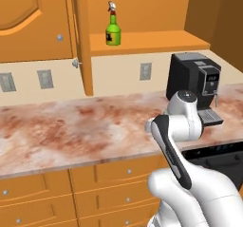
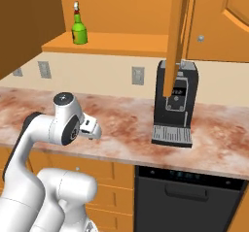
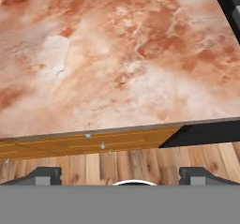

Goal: Move the cutting board and knife to the sink. Then move spray from the cabinet to the counter.

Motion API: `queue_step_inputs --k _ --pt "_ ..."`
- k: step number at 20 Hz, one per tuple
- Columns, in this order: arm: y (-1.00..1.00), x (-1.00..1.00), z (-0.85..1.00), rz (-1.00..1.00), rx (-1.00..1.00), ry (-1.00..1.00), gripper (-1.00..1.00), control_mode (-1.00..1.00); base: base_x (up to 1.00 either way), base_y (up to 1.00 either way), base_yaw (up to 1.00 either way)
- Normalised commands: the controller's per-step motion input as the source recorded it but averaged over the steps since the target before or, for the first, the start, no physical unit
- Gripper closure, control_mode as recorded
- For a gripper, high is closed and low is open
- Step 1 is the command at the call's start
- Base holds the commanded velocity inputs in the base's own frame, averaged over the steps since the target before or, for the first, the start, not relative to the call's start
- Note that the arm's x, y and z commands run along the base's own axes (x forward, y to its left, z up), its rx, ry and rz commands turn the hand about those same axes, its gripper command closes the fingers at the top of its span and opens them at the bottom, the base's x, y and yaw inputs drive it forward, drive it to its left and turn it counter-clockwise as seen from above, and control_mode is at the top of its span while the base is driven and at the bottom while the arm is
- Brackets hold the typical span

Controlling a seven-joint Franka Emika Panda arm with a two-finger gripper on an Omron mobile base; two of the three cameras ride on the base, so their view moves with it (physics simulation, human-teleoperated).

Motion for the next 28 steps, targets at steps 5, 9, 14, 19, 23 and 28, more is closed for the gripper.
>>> queue_step_inputs --k 5,9,14,19,23,28 --pt "0.04 0.06 0.00 0.00 0.00 0.00 -1.00 -1.00 0.31 0.13 0.00" --pt "0.33 0.11 0.10 0.04 -0.04 -0.14 -1.00 -1.00 0.00 0.00 0.00" --pt "0.23 0.03 0.42 0.09 -0.13 -0.25 -1.00 -1.00 0.00 0.00 0.00" --pt "0.19 0.09 0.82 0.16 -0.11 -0.30 -1.00 -1.00 0.00 0.00 0.00" --pt "0.00 0.00 0.95 0.18 0.00 -0.19 -1.00 -1.00 0.00 0.00 0.00" --pt "-0.23 -0.23 0.96 0.08 0.05 -0.12 -1.00 -1.00 0.00 0.00 0.00"
